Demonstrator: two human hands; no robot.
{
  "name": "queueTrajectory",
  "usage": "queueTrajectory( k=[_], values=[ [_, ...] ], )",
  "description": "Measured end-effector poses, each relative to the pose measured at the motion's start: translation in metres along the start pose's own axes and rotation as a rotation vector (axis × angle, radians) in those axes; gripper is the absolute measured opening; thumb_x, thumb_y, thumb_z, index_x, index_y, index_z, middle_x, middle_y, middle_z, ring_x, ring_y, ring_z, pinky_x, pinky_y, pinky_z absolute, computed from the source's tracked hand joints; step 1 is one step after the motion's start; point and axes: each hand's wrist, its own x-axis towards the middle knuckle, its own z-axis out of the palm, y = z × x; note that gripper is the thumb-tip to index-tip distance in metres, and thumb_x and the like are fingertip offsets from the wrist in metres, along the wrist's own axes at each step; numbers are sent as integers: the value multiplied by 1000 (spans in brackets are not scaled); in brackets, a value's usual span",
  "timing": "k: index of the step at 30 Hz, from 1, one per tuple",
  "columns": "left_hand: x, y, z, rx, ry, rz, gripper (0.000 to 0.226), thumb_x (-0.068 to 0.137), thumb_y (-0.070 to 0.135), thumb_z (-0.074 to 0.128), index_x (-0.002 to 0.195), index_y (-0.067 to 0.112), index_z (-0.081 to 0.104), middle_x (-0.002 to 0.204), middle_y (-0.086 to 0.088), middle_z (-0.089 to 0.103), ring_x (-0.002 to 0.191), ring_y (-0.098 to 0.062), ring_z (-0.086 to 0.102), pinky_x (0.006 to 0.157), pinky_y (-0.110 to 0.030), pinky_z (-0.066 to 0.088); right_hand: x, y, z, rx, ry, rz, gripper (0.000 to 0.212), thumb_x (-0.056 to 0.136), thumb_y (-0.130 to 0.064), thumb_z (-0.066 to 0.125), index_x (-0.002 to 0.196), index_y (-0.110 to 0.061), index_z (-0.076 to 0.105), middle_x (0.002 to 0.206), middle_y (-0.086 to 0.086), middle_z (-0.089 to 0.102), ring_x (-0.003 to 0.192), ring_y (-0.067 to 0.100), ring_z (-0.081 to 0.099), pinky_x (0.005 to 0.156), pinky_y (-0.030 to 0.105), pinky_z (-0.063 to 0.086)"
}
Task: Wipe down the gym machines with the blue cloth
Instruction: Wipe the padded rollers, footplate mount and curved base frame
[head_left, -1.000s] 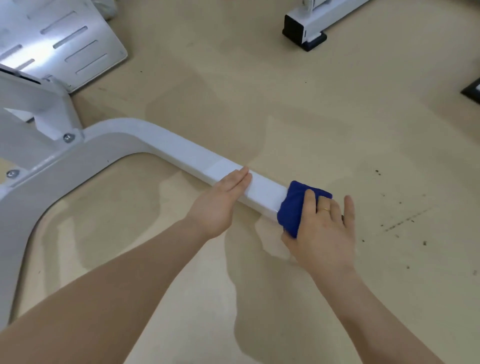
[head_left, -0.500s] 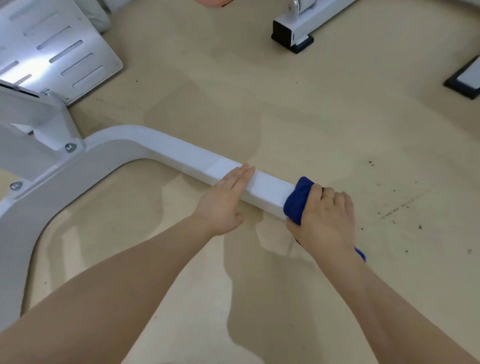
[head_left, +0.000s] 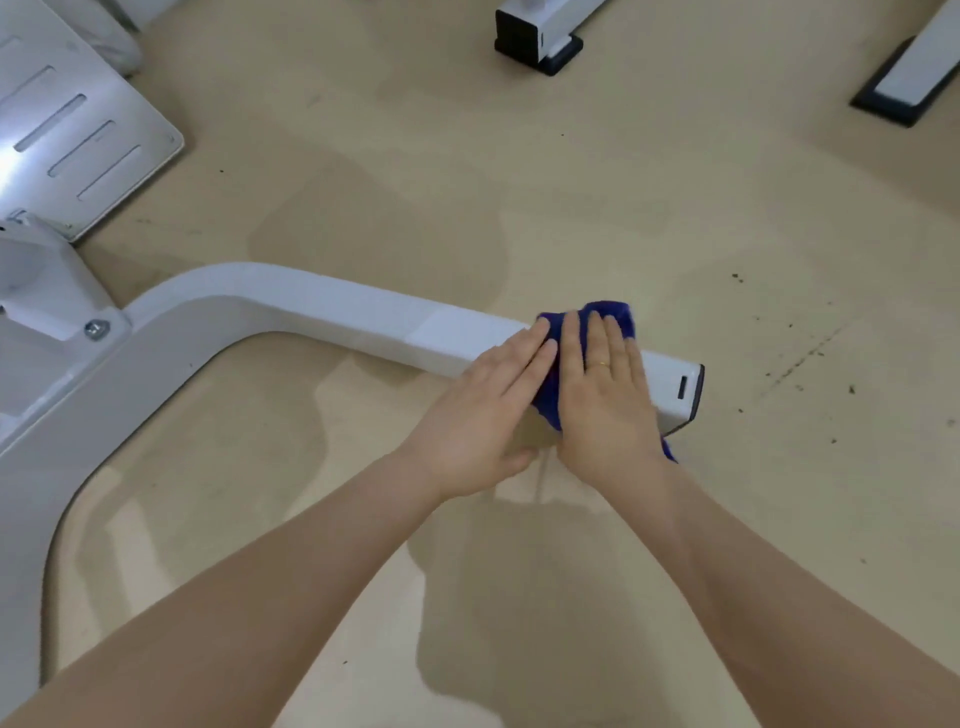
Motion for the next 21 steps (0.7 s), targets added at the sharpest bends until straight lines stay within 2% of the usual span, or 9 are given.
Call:
queueTrajectory(
  k=[1, 3, 5, 8, 10, 13, 15, 18, 21],
  values=[
    [1, 5, 6, -33, 45, -14, 94, 73, 25, 69, 146, 0, 15, 155, -16, 9, 144, -24, 12, 116, -26, 8, 12, -11, -1, 68, -36, -45, 86, 89, -22, 52, 148, -2, -7, 157, 19, -3, 146, 28, -4, 116, 36, -6],
    [1, 10, 9, -101, 126, -116, 93, 74, 20, 68, 146, -1, 12, 156, -13, 4, 144, -17, 5, 116, -20, 2, 28, -25, -5, 52, -52, -119, 76, 96, -26, 39, 148, -8, -13, 158, 10, -9, 145, 22, -11, 115, 34, -12],
    [-1, 6, 7, -118, 119, -157, 93, 78, 20, 67, 147, 3, 5, 156, -7, -1, 143, -11, -1, 115, -17, -2, 24, -17, -3, 11, -42, -112, 79, 92, -27, 50, 150, -7, 0, 157, 13, 6, 146, 25, 2, 116, 37, -3],
    [-4, -14, 0, 12, 38, -227, 94, 84, 23, 63, 148, 8, -4, 157, -7, -8, 145, -18, -2, 116, -24, -1, -7, 16, -1, -75, 89, 4, 92, 63, -27, 79, 138, 4, 37, 136, 26, 45, 129, 38, 41, 110, 45, 22],
    [-4, -37, -6, 97, 64, -337, 93, 85, 25, 63, 149, 12, -4, 157, -7, -7, 145, -22, -2, 118, -30, 1, -19, 26, 2, -84, 89, 71, 92, 55, -24, 84, 131, 10, 43, 131, 32, 48, 124, 44, 45, 108, 49, 28],
    [-15, -73, -10, 121, 72, -554, 91, 86, 27, 62, 149, 18, -2, 157, -7, -10, 144, -25, -7, 118, -36, 0, -6, 4, 8, -88, 95, 40, 96, 54, -22, 87, 130, 13, 43, 132, 36, 44, 125, 47, 44, 106, 52, 31],
    [-26, -94, -9, 112, 80, -681, 89, 87, 24, 60, 149, 21, -4, 156, -7, -16, 144, -26, -13, 117, -38, -1, 13, -24, 11, -107, 140, -27, 89, 67, -14, 79, 138, 10, 33, 140, 34, 36, 132, 45, 35, 110, 48, 25],
    [-43, -116, -8, 88, 137, -747, 85, 86, 8, 51, 149, 19, -6, 157, -4, -13, 144, -26, -14, 116, -37, -2, 38, -72, 14, -126, 88, -130, 72, 94, -8, 40, 147, 1, -7, 154, 26, -2, 144, 37, -2, 116, 40, -2],
    [-59, -137, -10, -15, 203, -821, 89, 83, 1, 48, 148, 20, -9, 158, 0, -8, 145, -24, -9, 116, -36, 5, 67, -126, 16, -131, 89, -243, 66, 98, -13, 31, 147, -2, -12, 155, 23, -11, 144, 35, -7, 117, 40, -4]
  ],
)
